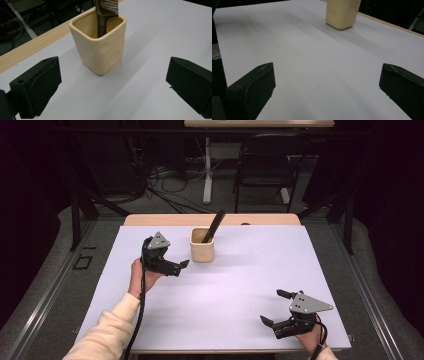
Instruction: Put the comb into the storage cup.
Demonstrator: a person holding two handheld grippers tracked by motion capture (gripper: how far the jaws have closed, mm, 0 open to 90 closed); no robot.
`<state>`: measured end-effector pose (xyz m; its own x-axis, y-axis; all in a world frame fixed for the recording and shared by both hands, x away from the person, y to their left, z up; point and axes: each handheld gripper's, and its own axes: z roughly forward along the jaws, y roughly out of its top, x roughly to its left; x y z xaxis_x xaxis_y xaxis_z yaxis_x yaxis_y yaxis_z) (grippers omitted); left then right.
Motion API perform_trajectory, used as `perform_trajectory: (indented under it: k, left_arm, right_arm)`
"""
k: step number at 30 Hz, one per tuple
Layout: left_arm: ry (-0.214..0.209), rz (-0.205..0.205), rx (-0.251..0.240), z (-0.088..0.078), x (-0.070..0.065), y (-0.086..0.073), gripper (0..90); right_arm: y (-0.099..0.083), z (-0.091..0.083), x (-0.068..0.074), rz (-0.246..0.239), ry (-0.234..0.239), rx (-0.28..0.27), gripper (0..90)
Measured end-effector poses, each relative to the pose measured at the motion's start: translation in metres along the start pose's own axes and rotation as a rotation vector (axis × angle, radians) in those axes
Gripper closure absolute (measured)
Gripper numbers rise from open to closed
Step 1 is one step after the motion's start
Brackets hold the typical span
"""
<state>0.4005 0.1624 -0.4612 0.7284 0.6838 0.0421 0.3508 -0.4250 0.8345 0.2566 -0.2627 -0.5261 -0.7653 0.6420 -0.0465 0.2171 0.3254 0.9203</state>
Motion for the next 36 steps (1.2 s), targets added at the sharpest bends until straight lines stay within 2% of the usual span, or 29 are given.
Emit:
perform_trajectory:
  k: [6, 14, 26, 36]
  left_arm:
    - [0.024, -0.004, -0.023, -0.01, -0.004, -0.005, 0.0]
    - [0.04, -0.006, -0.023, -0.022, -0.011, -0.016, 0.0]
    - [0.066, 0.005, -0.029, -0.044, -0.024, -0.037, 0.0]
    - [0.09, -0.011, -0.018, -0.062, -0.028, -0.058, 0.0]
  right_arm:
    - [0.0, 0.0, 0.001, -0.002, -0.002, 0.0, 0.0]
    - [0.0, -0.001, 0.001, -0.003, -0.002, -0.001, 0.0]
    - [0.0, -0.001, 0.001, 0.0, -0.003, 0.005, 0.0]
    - [-0.001, -0.001, 0.002, -0.002, -0.001, 0.009, 0.0]
